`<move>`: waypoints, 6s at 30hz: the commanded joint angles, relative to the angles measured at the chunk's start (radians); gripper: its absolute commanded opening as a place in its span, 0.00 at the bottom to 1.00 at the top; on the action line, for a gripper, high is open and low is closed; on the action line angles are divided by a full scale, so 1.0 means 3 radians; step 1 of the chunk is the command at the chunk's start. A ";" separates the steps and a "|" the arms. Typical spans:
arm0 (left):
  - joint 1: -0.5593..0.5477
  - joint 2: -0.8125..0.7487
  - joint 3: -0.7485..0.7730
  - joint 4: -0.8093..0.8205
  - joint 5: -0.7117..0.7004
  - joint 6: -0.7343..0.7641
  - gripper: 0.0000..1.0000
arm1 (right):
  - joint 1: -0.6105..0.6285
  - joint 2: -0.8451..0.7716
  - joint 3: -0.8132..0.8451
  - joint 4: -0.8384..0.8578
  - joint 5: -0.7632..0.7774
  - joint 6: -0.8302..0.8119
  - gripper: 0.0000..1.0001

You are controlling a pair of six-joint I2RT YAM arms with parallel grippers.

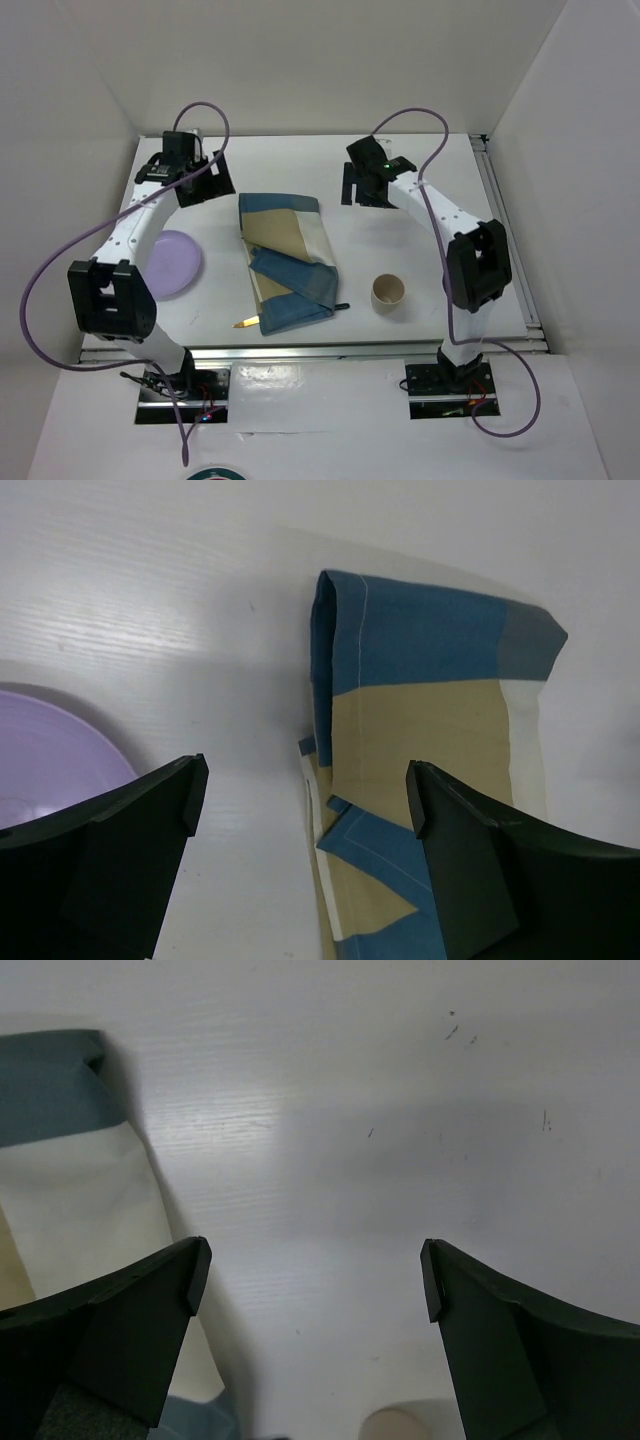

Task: Set the dinner table for one person

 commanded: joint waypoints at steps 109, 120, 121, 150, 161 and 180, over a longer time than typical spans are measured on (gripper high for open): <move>-0.0974 0.0984 -0.0970 0.0260 0.0628 -0.1653 0.84 | 0.0398 0.0313 0.0596 -0.0121 -0.0819 -0.0036 1.00; -0.0714 0.0745 -0.1149 0.0333 0.0767 -0.1664 0.00 | 0.0270 0.0830 0.1240 -0.0448 -0.0916 0.0061 0.99; -0.0673 0.0653 -0.1098 0.0297 0.0766 -0.1598 0.00 | 0.0270 0.0860 0.1240 -0.0418 -0.0947 0.0061 0.99; -0.0642 0.0361 -0.1057 0.0287 0.0863 -0.1464 0.00 | 0.0254 0.1965 0.2650 0.0692 0.0615 0.0992 0.97; -0.0612 0.0295 -0.1057 0.0287 0.0756 -0.1403 0.00 | 0.0326 0.2108 0.2702 0.0579 0.1144 0.0731 0.87; -0.0340 0.0366 -0.0790 0.0072 0.0874 -0.0999 0.83 | 0.0249 0.0033 0.0070 0.0810 -0.0487 0.0117 0.99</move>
